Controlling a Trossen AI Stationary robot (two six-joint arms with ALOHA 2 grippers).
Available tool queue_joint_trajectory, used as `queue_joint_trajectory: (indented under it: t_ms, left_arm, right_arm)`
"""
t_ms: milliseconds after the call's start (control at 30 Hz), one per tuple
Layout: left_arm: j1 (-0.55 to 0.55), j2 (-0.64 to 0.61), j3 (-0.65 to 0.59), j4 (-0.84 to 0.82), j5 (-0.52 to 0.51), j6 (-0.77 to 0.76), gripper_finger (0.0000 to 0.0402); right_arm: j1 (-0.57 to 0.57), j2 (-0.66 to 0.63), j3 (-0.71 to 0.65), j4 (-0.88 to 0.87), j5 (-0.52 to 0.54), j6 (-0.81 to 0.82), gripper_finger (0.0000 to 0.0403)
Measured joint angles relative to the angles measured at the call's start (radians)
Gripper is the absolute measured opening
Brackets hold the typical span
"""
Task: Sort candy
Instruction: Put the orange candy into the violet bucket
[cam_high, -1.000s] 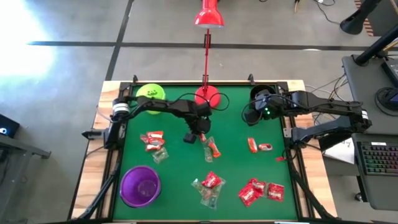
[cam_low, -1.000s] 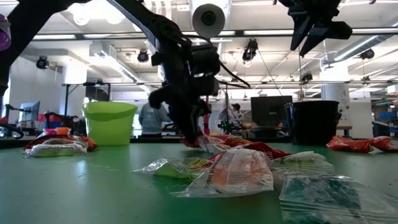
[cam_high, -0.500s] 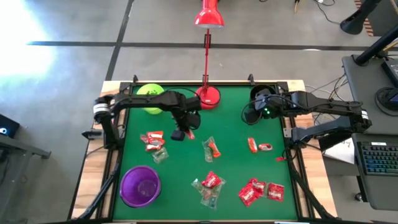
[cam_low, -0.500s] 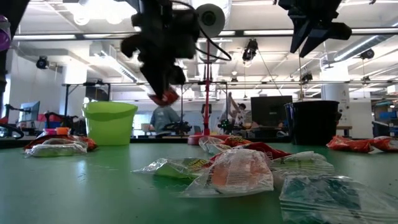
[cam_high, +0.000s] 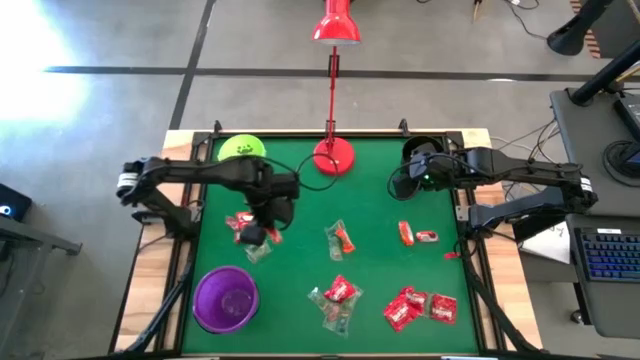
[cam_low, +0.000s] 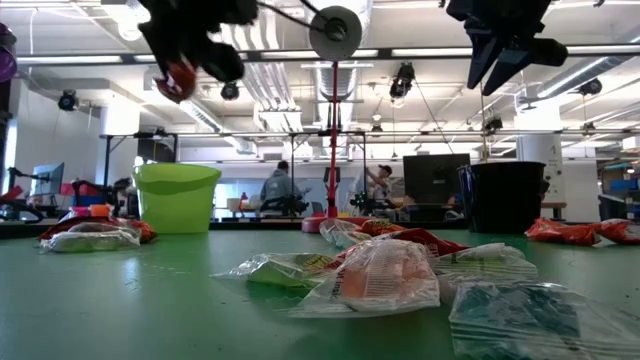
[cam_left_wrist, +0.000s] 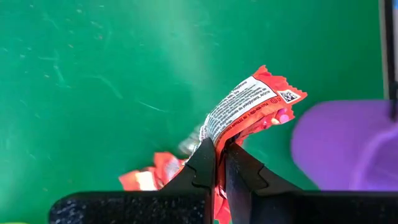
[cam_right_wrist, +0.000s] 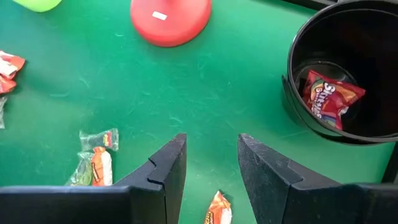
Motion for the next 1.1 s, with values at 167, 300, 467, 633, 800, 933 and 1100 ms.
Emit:
queue_joint_trajectory:
  t_ms: [167,300,467,633,800,933,1100]
  left_arm:
    - [-0.066,-0.064,0.000,-0.076,0.000,-0.115,0.0000]
    - [-0.123,-0.115,0.000,-0.142,0.008,-0.243,0.0000]
    - [-0.232,-0.187,-0.001,-0.159,0.059,-0.440,0.0000]
    - [-0.339,-0.224,-0.001,-0.151,0.056,-0.735,0.0000]
    - [-0.457,-0.229,-0.001,-0.148,0.050,-0.997,0.0000]
    - [-0.552,-0.216,-0.001,-0.127,0.055,-1.143,0.0000]
    - [-0.623,-0.175,-0.001,-0.125,0.050,-1.275,0.0000]
  right_arm:
    - [0.000,0.000,0.000,0.000,0.000,0.005,0.0137]
    - [0.000,0.000,0.000,0.000,0.000,0.005,0.0137]
    - [0.000,0.000,0.000,0.000,0.001,-0.006,0.0137]
    - [0.000,0.000,0.000,0.000,0.001,-0.019,0.0137]
    - [0.000,0.000,-0.001,0.000,-0.001,-0.038,0.0137]
    - [0.000,0.000,-0.001,0.000,-0.009,-0.079,0.0137]
    - [0.000,0.000,-0.001,0.000,-0.010,-0.107,0.0137]
